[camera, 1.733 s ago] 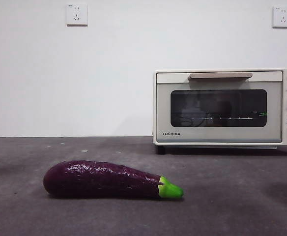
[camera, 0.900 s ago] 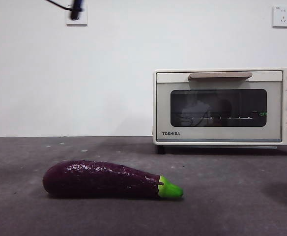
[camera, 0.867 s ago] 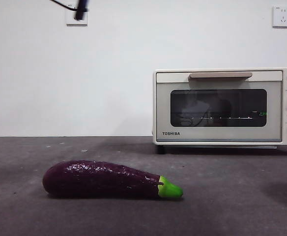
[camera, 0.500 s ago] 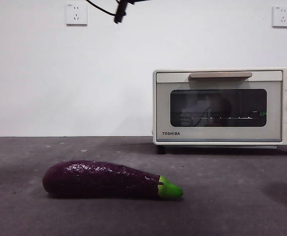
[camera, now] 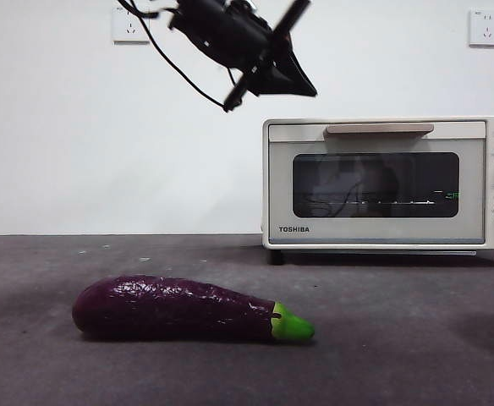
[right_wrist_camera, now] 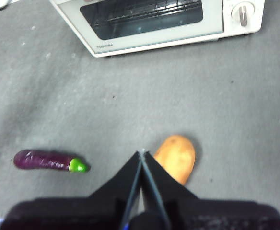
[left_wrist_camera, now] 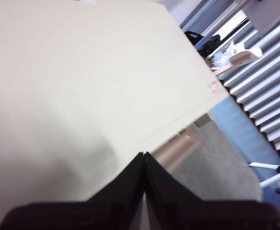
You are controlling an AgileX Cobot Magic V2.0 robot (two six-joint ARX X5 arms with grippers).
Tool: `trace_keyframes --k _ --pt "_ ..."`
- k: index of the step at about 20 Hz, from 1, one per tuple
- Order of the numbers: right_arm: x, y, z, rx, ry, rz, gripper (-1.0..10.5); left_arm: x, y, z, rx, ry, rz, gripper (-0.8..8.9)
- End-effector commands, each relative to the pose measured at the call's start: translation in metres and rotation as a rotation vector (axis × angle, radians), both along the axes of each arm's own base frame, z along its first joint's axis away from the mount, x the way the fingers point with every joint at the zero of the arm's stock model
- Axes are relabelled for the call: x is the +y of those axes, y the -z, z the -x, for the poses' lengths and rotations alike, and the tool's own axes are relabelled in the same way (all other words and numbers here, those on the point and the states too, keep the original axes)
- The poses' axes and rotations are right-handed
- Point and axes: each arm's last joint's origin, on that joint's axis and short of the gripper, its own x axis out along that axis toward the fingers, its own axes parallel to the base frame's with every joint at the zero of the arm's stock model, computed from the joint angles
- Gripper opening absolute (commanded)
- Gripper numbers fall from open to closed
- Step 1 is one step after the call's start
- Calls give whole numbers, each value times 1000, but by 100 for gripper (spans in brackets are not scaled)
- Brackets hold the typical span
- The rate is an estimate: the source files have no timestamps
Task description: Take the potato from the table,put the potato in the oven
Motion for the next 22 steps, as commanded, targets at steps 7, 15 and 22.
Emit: trace_keyframes --k 7,15,22 --pt "-2 1 -35 40 -15 21 1 -47 23 3 -255 82 -264 -5" --pt "-2 6 -49 89 -19 22 1 -69 24 20 -416 92 -425 -6" --pt "-2 6 -49 87 -23 27 1 -67 26 18 -409 90 -436 -6"
